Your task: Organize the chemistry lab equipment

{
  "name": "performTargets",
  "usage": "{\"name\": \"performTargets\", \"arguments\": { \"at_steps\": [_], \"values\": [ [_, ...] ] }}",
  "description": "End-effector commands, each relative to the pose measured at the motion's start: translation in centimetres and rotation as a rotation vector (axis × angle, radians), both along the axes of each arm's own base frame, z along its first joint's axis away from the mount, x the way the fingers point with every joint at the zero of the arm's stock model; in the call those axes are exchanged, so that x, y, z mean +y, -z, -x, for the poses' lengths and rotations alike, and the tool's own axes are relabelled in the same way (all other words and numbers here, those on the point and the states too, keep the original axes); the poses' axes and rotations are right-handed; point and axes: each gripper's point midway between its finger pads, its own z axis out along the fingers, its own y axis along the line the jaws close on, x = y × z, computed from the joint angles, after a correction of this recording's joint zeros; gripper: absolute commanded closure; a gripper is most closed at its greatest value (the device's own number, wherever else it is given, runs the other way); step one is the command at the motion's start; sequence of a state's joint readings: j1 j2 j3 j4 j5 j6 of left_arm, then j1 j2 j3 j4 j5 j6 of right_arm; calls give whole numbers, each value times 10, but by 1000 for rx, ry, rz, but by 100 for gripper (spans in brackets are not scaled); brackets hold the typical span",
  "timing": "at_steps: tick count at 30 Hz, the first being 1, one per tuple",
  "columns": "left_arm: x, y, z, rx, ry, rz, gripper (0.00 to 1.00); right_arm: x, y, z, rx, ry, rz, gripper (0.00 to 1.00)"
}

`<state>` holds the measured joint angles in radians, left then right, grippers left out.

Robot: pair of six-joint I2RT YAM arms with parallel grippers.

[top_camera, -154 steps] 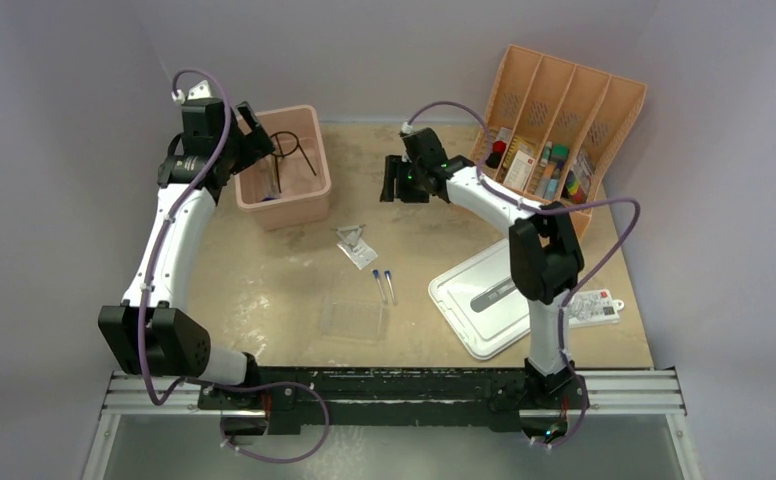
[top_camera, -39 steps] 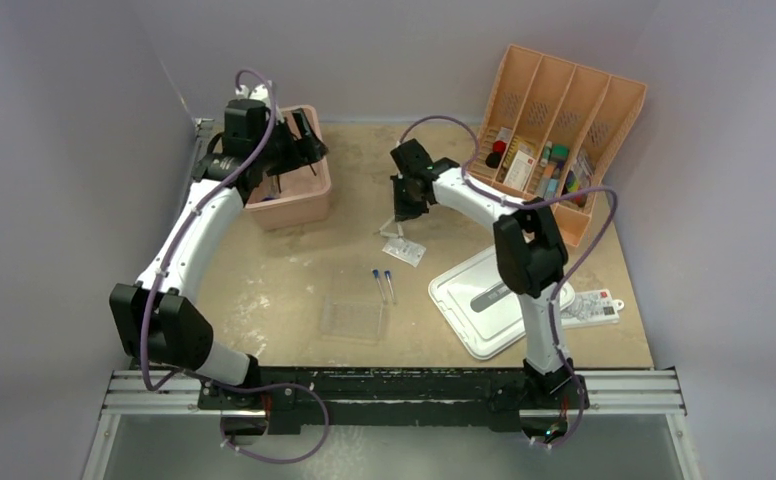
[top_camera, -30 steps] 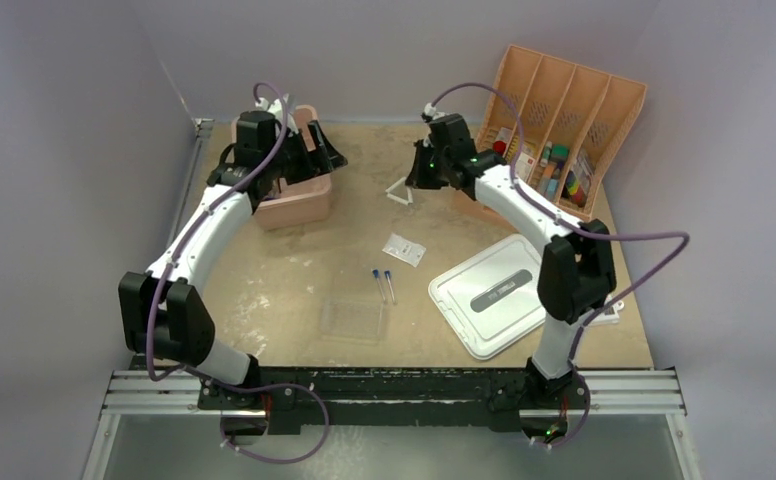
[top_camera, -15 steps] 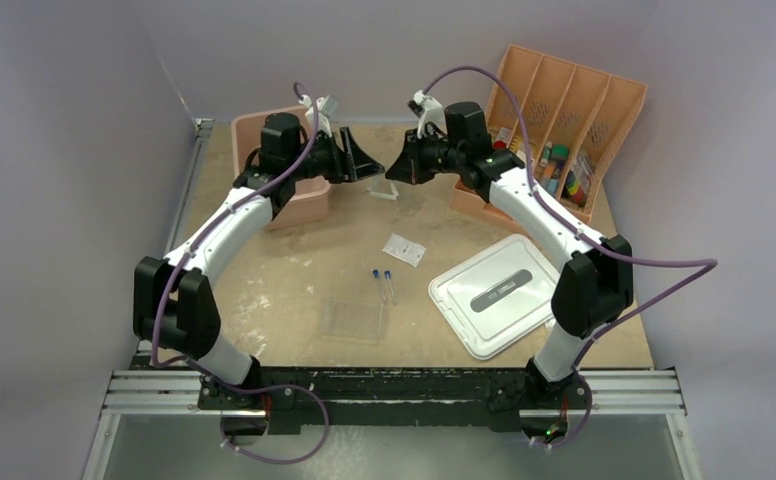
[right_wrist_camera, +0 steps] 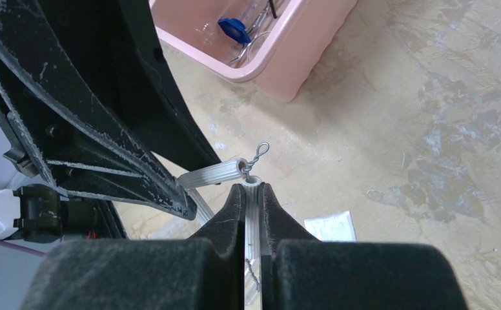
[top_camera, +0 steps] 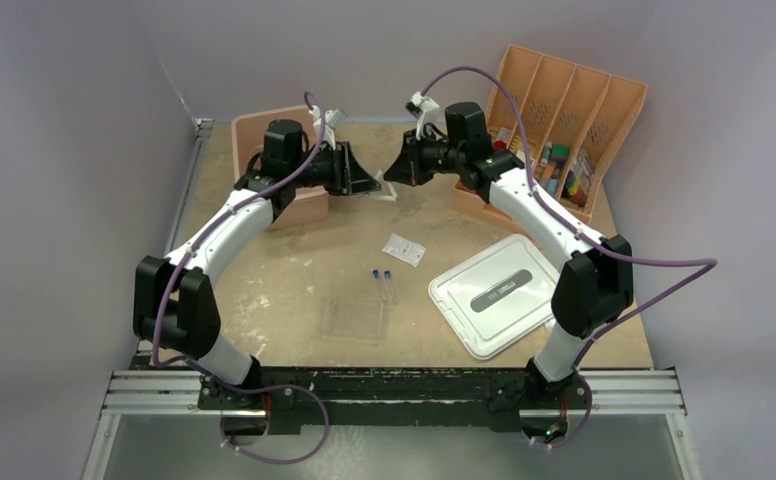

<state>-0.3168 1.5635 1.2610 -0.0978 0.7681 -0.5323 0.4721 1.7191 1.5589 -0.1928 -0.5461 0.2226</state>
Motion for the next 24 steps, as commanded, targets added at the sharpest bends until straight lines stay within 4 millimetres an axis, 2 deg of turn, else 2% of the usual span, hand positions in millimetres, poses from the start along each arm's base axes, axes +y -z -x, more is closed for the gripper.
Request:
{"name": "performTargets", "arguments": {
  "at_steps": [1,4,7,9,12,15,19,22,24],
  "values": [
    [-3,-7,15,-46,92,-2,70,2,-34,6,-100,-33,-53,100],
    [-1,-2,16,-40,97,-30,79,2,-36,8,-104,-41,-61,100],
    [-1,-5,14,-50,93,-33,97,3,-39,10,-107,-46,-72,100],
    [3,-4,8,-60,60,-58,100,2,-41,10,-105,-35,-75,89],
    [9,-6,2,-69,16,-85,100,-3,-42,6,-108,10,-70,62],
    [19,-9,-4,-61,-25,-97,100,-9,-49,1,-128,68,-65,48],
    [51,-21,-20,-33,-140,-83,100,-20,-60,-6,-163,154,-70,40],
    [84,-37,-34,-23,-272,-75,100,-27,-66,-10,-181,203,-68,38],
    [111,-37,-44,-3,-391,-106,100,-28,-67,-12,-181,221,-65,38]
  ]
}}
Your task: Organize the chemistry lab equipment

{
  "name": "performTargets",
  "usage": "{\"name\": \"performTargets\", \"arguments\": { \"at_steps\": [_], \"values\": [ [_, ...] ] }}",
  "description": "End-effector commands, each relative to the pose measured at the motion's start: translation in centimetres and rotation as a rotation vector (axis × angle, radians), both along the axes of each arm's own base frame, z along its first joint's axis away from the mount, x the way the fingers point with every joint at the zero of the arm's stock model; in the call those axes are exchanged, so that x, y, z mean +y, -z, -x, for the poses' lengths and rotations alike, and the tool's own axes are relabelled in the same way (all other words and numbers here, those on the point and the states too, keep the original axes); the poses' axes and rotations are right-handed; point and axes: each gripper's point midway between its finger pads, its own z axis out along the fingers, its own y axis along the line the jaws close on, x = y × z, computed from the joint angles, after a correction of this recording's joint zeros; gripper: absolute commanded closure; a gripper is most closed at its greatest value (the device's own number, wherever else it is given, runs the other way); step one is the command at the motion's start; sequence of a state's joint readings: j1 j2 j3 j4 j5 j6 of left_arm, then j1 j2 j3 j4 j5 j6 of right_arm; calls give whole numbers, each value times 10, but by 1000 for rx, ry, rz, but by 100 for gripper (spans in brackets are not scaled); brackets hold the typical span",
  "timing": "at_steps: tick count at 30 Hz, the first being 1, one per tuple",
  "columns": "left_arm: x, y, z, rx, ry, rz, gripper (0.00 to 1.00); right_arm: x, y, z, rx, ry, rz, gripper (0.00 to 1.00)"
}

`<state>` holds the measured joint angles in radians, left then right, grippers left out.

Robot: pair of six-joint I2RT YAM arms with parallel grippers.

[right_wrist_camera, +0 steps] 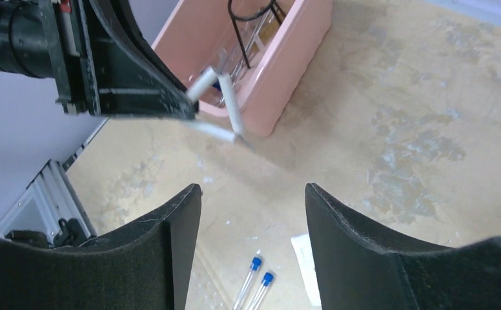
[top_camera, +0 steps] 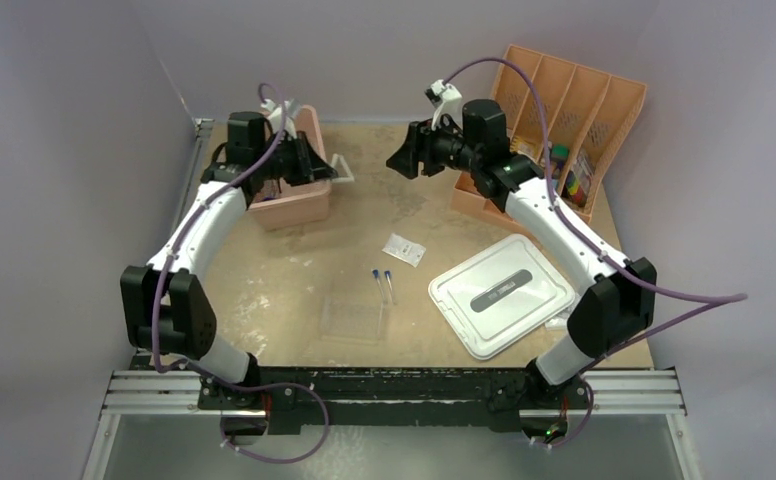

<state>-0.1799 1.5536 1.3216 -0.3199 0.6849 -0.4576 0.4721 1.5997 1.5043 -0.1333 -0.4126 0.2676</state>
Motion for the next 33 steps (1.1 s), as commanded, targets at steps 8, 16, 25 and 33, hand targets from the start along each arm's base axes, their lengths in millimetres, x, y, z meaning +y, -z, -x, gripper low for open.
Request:
{"name": "performTargets", "arguments": {
  "at_steps": [8,16,25,33],
  "values": [
    [118,-8,-33,74,-483,-191,100,-9,-13,-20,-23,124,-20,37],
    [125,40,-50,208,-504,-237,100,-5,3,-26,28,133,-13,37],
    [121,86,-64,311,-488,-246,100,-4,15,-30,62,146,-7,37],
    [119,112,-71,377,-496,-237,99,1,34,-32,114,139,7,38]
  ]
}}
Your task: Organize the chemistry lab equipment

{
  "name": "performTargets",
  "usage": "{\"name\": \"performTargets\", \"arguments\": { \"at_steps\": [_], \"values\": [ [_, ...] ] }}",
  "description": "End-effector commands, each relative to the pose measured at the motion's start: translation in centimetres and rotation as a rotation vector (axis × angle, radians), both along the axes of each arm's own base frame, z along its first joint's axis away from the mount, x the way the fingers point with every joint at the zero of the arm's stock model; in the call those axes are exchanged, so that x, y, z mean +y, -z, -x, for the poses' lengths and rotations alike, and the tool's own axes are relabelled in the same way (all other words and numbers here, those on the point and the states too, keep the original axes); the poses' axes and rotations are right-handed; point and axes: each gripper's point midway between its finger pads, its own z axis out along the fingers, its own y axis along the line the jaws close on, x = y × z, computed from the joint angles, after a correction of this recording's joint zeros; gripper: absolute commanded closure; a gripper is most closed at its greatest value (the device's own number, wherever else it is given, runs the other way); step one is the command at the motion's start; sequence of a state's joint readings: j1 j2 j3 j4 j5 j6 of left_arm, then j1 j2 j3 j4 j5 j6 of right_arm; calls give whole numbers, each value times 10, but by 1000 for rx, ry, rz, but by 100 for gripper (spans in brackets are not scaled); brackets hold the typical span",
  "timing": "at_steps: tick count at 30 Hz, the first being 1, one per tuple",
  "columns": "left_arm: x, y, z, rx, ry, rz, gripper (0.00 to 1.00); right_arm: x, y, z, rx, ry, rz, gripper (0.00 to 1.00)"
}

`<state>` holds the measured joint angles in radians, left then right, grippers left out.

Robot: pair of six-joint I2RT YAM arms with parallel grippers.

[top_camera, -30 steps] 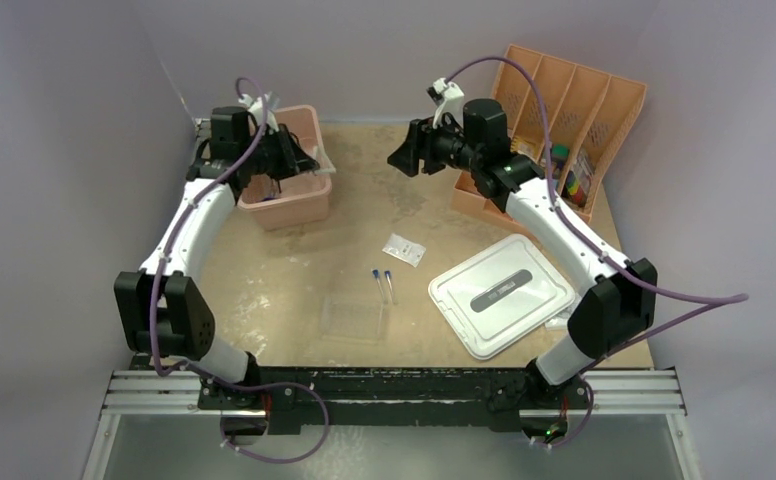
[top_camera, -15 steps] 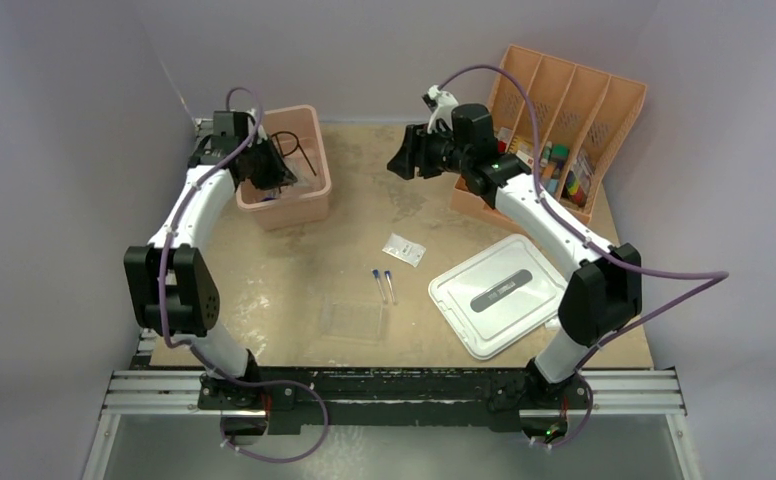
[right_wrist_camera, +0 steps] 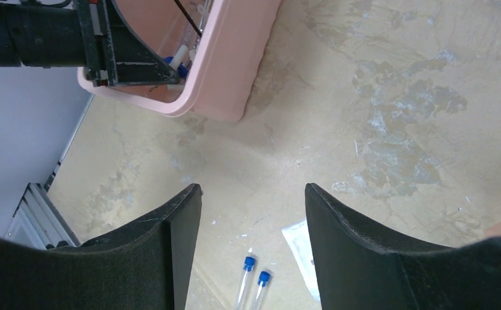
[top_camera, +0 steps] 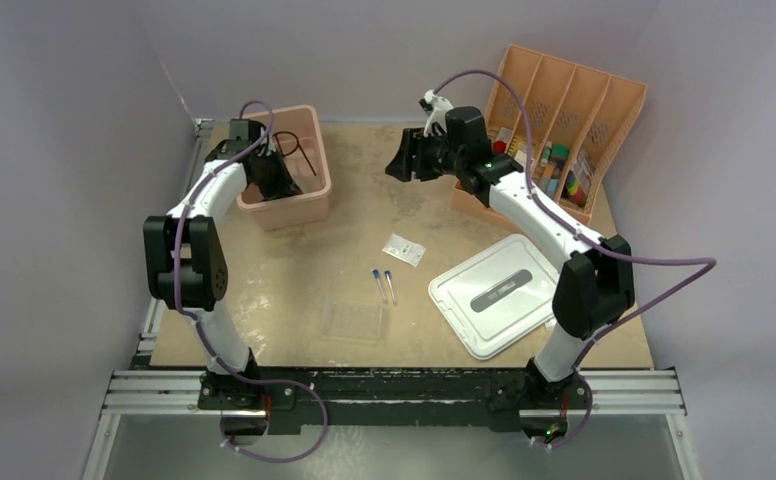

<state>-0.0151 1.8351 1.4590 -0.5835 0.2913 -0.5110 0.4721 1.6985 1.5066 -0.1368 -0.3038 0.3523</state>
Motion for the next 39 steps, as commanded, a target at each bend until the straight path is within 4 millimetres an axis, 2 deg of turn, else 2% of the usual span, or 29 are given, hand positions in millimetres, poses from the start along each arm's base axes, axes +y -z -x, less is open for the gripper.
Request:
{"name": "performTargets", "arguments": {
  "at_steps": [1,8,15,22,30,34,39],
  "values": [
    [-4,-9,-17,-33,-14,37,97,3,-13,-6,-13,10,-24,39],
    [1,-1,-19,-22,-34,14,84,2,-12,-13,-24,34,-21,39],
    [22,-19,-18,-47,-67,-103,65,-9,8,-17,-6,79,53,38],
    [37,-58,-11,-105,-95,-183,49,-20,44,-15,67,117,161,37],
    [52,-120,-2,-234,-142,-257,42,-39,109,4,161,104,425,29],
    [38,-151,-1,-332,-106,-189,41,-45,136,13,205,48,513,27],
    [1,-178,0,-442,-10,-43,41,-47,166,23,268,-25,585,27]
  ]
}}
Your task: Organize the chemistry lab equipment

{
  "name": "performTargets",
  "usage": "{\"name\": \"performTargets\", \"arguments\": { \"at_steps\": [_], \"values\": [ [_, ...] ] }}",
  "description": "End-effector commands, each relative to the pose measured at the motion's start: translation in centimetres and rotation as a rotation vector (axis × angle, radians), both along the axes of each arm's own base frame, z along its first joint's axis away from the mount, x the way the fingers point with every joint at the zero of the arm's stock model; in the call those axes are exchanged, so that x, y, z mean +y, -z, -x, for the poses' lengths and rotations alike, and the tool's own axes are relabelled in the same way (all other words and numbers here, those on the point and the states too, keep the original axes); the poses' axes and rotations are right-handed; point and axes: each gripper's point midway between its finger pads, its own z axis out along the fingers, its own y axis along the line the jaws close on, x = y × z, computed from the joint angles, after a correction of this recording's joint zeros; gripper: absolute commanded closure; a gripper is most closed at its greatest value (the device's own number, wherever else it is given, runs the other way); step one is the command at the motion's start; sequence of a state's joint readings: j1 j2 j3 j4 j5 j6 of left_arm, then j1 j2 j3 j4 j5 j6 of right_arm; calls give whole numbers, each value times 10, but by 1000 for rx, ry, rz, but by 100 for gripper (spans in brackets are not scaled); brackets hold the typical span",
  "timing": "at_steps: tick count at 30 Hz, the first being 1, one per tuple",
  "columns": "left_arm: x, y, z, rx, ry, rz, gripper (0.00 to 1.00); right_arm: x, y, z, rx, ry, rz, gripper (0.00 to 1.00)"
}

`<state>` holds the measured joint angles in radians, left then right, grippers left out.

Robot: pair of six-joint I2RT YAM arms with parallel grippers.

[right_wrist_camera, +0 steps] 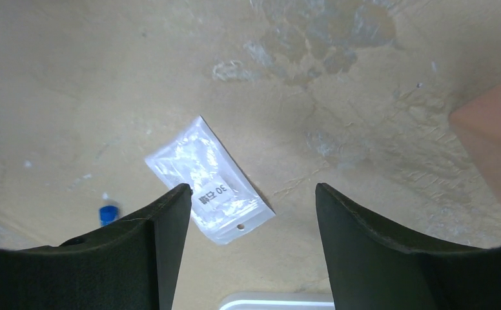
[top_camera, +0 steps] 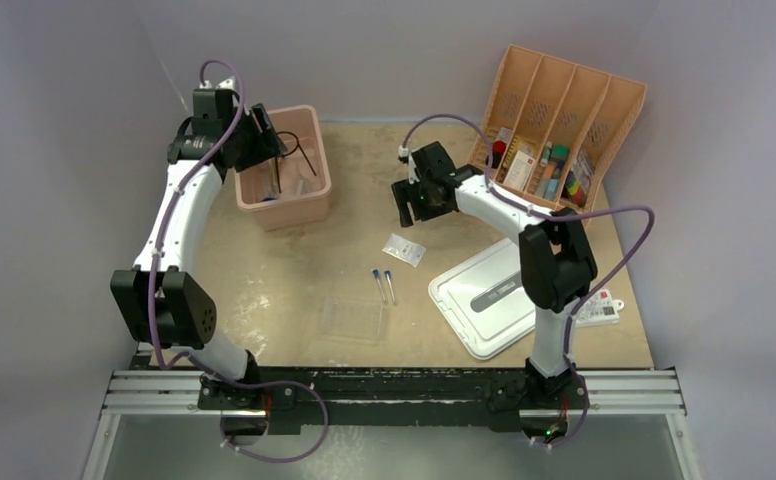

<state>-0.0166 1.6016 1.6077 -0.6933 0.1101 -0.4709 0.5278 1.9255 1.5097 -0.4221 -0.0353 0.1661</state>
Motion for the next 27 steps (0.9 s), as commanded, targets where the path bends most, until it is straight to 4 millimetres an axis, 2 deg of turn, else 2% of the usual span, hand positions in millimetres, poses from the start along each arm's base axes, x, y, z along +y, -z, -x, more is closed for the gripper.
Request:
{"name": "performTargets", "arguments": {
  "at_steps": [1,5,10,15,19,21,24,27],
  "values": [
    [-39,-48,-4,-175,131,111,41,-5,12,6,35,-71,76,28],
    [-69,-52,-2,-201,206,144,41,3,28,14,85,-128,114,29],
    [-92,-52,-1,-209,260,156,40,12,45,29,125,-206,173,29],
    [-96,-50,0,-204,271,152,40,14,58,35,149,-222,219,30],
    [-94,-49,2,-198,271,139,40,13,70,40,178,-228,249,34],
    [-92,-48,2,-197,271,130,40,11,76,44,199,-224,250,38],
    [-91,-47,4,-190,270,123,40,15,83,55,251,-216,217,49],
    [-92,-46,6,-187,275,126,40,17,83,54,248,-181,197,59]
  ]
}}
